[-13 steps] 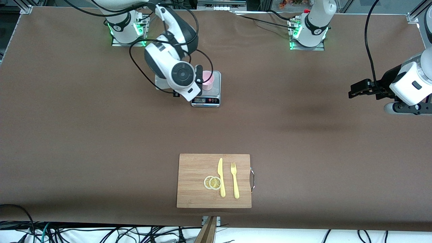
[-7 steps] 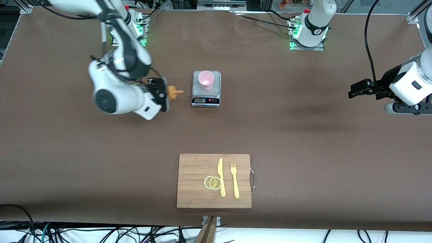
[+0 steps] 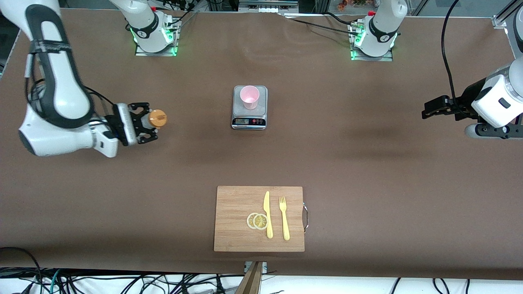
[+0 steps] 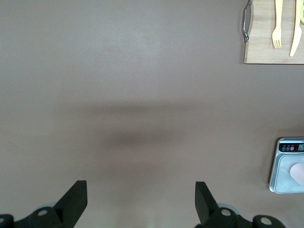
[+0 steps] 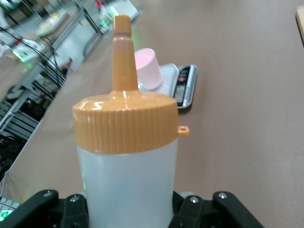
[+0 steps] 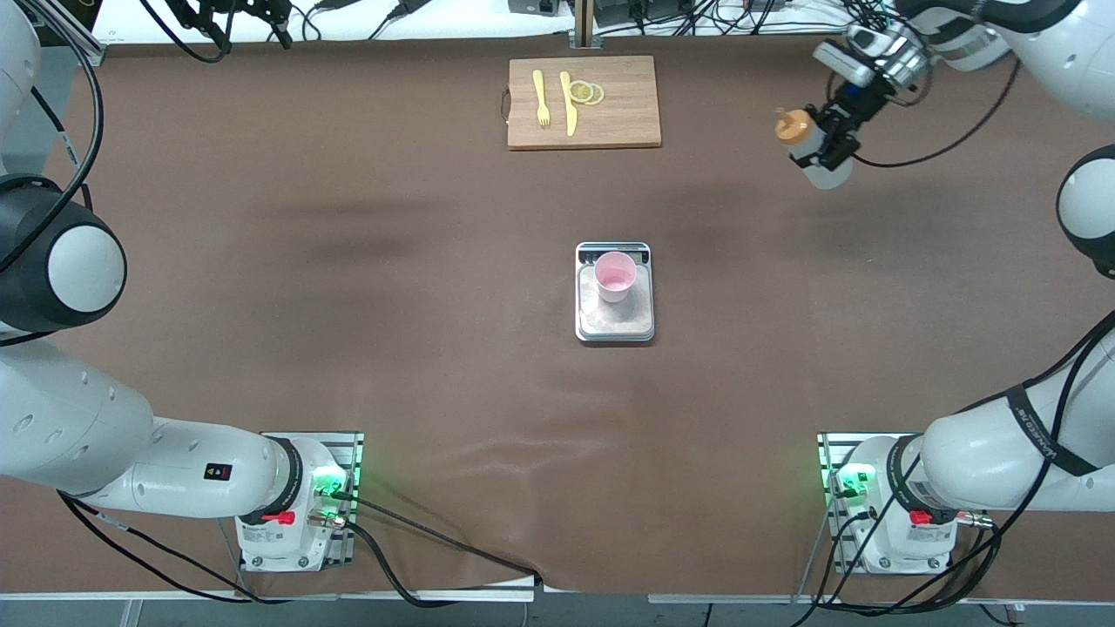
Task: Add sauce to pink cup with both arms
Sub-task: 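Carry the bottle with the right gripper back beside its spot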
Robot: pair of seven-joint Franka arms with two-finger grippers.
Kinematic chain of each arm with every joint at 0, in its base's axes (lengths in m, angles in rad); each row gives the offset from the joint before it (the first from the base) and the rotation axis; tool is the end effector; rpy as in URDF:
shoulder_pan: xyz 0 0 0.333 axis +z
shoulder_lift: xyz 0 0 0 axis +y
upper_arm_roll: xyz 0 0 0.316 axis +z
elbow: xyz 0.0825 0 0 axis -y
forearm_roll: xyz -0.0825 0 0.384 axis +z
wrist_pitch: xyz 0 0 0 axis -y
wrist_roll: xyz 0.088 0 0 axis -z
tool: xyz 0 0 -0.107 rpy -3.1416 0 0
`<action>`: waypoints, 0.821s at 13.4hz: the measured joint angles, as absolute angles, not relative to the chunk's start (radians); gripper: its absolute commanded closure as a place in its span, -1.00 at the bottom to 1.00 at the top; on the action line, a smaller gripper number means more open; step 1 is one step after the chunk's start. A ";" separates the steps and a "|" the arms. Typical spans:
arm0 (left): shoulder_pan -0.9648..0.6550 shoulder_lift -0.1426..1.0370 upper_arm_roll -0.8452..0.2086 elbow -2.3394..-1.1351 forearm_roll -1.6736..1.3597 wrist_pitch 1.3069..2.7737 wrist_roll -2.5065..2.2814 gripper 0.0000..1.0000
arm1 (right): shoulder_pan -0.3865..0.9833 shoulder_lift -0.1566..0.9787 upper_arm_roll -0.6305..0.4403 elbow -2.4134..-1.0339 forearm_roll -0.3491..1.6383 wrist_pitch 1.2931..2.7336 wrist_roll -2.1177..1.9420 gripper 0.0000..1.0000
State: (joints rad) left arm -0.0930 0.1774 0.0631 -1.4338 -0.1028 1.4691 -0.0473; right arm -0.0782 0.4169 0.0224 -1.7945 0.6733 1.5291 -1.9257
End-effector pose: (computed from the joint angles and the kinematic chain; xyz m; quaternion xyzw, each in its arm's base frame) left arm 0.5952 -0.0330 0.5787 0.9964 0.0070 -0.0725 0.0430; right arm 0.5789 0.0359 0.3067 -0.6052 -0.6569 -0.0945 0.4396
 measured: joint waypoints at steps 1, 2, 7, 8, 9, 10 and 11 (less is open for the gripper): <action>-0.093 0.177 0.063 -1.434 -0.103 1.469 -0.047 -1.00 | -0.115 0.435 0.010 -1.811 0.704 1.500 -2.006 0.89; -0.093 0.177 0.063 -1.434 -0.103 1.469 -0.047 -1.00 | -0.149 0.461 -0.003 -1.823 0.727 1.469 -2.087 0.89; -0.093 0.177 0.063 -1.433 -0.103 1.469 -0.047 -1.00 | -0.248 0.662 -0.112 -1.833 0.851 1.305 -2.410 0.89; -0.093 0.177 0.063 -1.433 -0.103 1.469 -0.047 -1.00 | -0.253 0.699 -0.128 -1.833 0.882 1.291 -2.446 0.88; -0.093 0.178 0.063 -1.433 -0.103 1.469 -0.047 -1.00 | -0.257 0.733 -0.135 -1.830 0.910 1.287 -2.470 0.88; -0.093 0.178 0.063 -1.433 -0.103 1.469 -0.047 -1.00 | -0.259 0.758 -0.135 -1.825 0.929 1.286 -2.485 0.87; -0.093 0.178 0.063 -1.433 -0.103 1.469 -0.047 -1.00 | -0.259 0.775 -0.135 -1.815 0.937 1.286 -2.490 0.87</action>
